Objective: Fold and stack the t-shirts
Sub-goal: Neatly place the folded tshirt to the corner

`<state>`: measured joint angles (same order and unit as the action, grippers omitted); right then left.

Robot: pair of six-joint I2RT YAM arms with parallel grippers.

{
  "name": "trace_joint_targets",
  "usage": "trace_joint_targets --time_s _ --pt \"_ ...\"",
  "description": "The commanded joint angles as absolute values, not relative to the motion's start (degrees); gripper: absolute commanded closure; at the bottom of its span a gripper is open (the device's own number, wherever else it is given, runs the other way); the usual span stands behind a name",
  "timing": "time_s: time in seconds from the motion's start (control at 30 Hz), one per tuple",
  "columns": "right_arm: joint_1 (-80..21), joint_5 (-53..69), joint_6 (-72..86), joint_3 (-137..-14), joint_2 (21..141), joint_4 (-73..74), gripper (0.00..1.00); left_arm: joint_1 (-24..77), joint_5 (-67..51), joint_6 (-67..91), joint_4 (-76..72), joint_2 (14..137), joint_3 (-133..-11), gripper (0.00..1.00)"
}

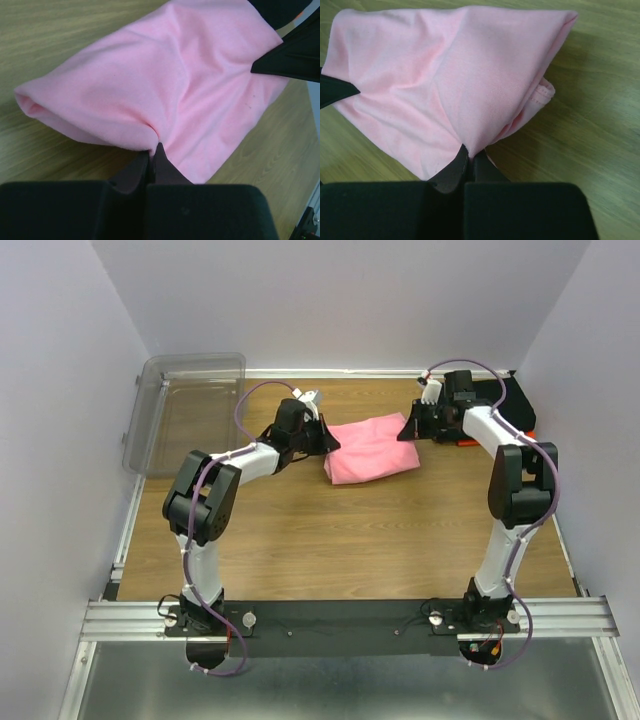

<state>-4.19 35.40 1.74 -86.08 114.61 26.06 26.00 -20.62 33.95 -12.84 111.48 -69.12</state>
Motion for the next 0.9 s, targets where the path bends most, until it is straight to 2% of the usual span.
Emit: trace_joint_targets --time_s 0.0,0.4,0.6,0.87 --pt "-4.0 33.0 0.4 -87.0 112.8 26.5 0.99 26.5 -23.8 34.9 -15.8 109.6 -70.7 1.0" --pt "-3.3 24.9 -4.7 -90.7 107.1 28.6 0.99 28.7 -24.8 37.1 -16.3 110.8 -78.3 1.0" --pt "-0.3 21.0 -6.8 -93.9 105.6 31.0 0.99 31.2 -24.8 39.3 -16.5 116.4 -88.8 1.0" --pt "6.4 14.3 -13.3 -99.8 105.9 32.1 1.0 36.0 -24.0 43.1 -18.2 131.6 -112.1 1.0"
